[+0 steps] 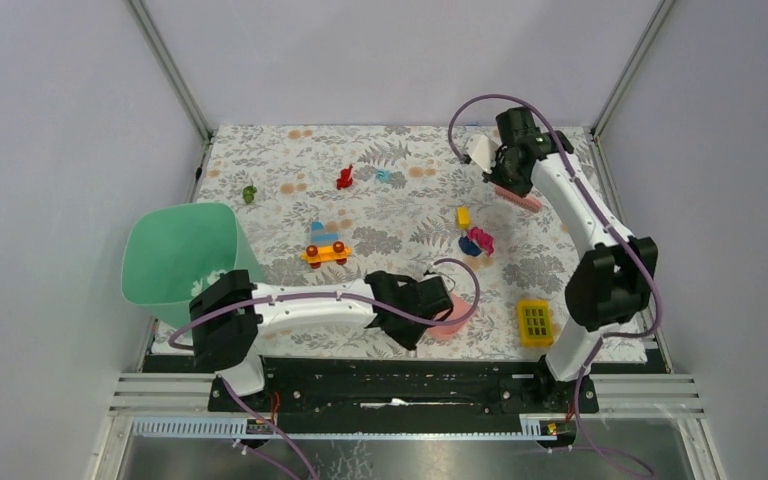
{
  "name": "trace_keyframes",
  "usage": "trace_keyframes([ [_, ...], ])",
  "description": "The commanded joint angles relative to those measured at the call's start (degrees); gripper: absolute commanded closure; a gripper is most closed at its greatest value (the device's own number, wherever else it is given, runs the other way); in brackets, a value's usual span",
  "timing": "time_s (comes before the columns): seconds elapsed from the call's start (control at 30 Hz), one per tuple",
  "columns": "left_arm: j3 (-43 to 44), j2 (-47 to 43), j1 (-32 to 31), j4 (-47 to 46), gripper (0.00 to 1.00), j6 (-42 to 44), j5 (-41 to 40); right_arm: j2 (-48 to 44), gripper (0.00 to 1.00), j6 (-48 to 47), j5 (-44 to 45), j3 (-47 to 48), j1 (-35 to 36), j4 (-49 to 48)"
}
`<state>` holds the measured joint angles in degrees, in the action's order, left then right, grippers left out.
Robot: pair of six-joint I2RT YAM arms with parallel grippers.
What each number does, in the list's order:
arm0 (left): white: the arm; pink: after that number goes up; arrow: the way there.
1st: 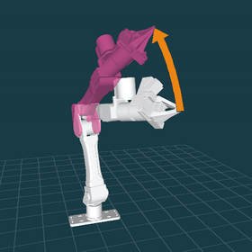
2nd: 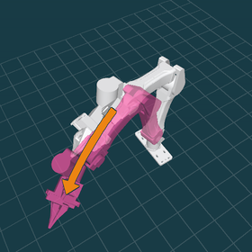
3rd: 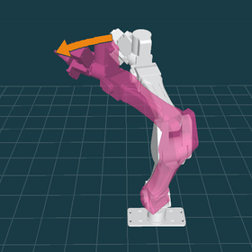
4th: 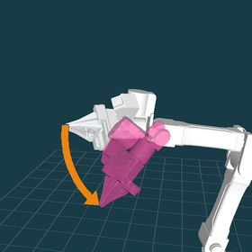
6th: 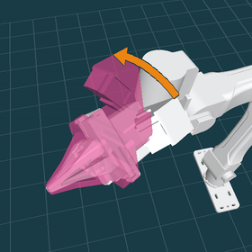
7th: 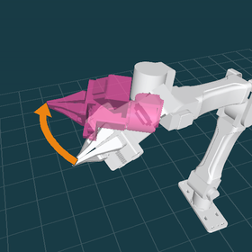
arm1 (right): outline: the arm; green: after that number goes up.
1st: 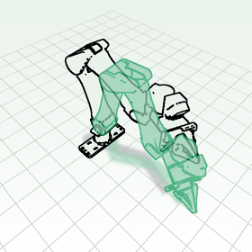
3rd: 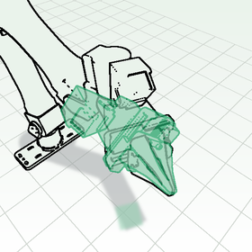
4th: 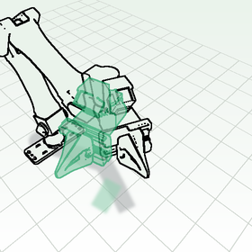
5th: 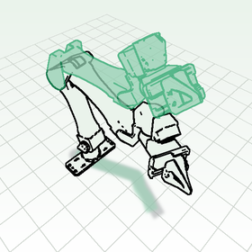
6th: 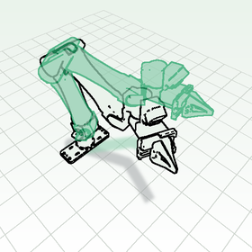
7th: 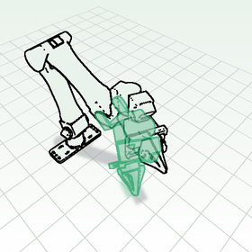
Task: Sweep away the paper scraps from the table
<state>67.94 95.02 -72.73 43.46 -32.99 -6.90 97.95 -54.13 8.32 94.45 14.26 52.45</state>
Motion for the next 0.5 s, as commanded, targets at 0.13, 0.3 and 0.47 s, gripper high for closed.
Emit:
trace_keyframes([
  [0.13, 3.69, 1.98, 4.82, 0.66, 1.0, 2.51, 3.26, 4.0, 1.0, 9.05, 0.71, -1.4, 3.9, -1.65],
  [0.3, 4.7, 4.15, 6.22, 0.75, 1.0, 4.02, 4.09, -2.5, 1.0, 11.67, 0.39, -10.58, 11.65, -0.17],
  [0.47, 5.29, 6.67, 6.46, -0.87, 1.0, 5.13, 4.96, -7.17, 1.0, 16.61, -4.09, -13.69, 17.8, 5.47],
])
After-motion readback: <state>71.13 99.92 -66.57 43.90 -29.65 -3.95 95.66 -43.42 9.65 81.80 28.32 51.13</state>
